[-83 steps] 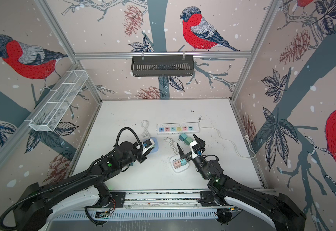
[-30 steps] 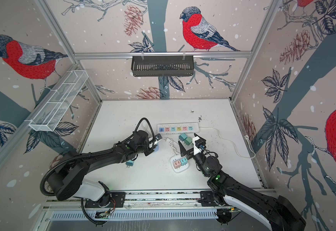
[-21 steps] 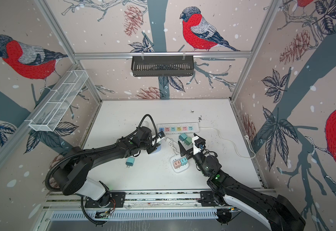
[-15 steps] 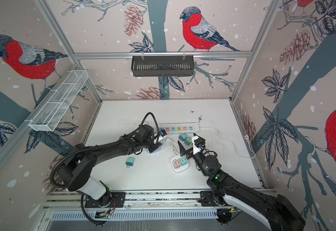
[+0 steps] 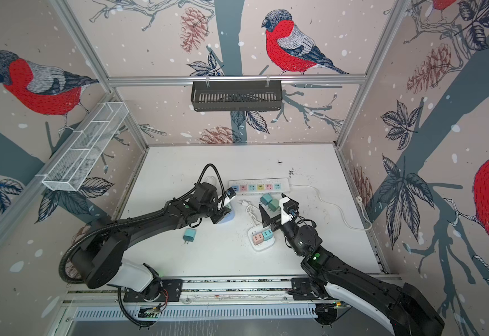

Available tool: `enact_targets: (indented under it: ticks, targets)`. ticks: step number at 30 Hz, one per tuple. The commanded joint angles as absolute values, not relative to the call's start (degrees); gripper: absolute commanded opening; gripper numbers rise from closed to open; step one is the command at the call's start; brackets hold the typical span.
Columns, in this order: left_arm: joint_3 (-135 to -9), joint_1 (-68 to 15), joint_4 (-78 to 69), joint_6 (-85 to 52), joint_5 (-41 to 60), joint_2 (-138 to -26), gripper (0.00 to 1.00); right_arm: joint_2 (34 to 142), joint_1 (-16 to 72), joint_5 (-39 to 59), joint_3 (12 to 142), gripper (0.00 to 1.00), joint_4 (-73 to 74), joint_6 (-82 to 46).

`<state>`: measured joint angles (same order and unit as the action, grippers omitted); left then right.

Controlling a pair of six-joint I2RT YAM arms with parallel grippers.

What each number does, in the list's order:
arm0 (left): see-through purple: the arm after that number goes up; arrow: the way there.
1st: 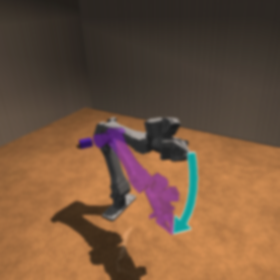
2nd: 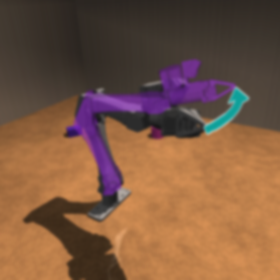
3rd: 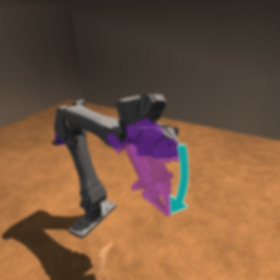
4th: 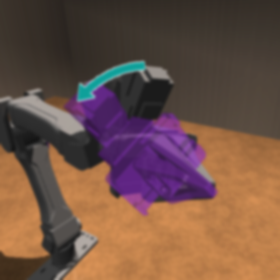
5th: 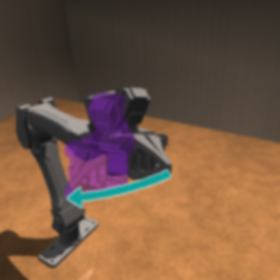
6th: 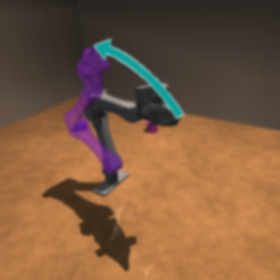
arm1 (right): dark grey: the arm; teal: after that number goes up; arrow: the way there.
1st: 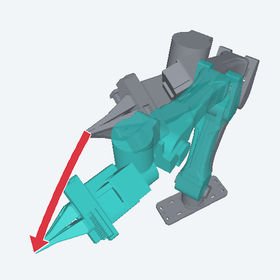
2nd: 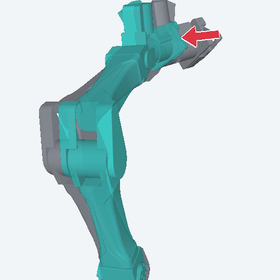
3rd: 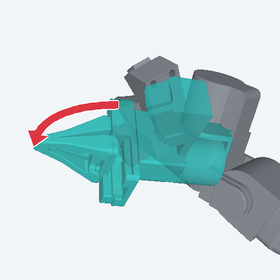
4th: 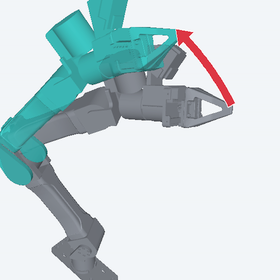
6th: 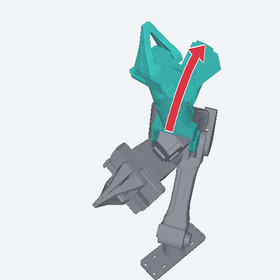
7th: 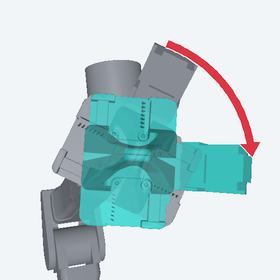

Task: Insert the plug
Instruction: 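Carry the light green adapter with the left gripper over the blue socket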

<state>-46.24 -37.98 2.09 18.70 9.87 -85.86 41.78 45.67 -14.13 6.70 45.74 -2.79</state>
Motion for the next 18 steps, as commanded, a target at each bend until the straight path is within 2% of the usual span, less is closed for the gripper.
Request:
enact_targets:
  ticks: [1, 18]
  targets:
    - [-46.65, -37.51, 0.75, 17.96, 10.67, -86.53, 0.0, 41.77, 45.62, -13.66, 7.1, 1.0, 46.48, -3.1]
    - [-48.09, -37.18, 1.49, 18.91, 12.7, -89.7, 0.0, 41.78, 45.44, -13.23, 7.12, 1.0, 46.55, -3.25]
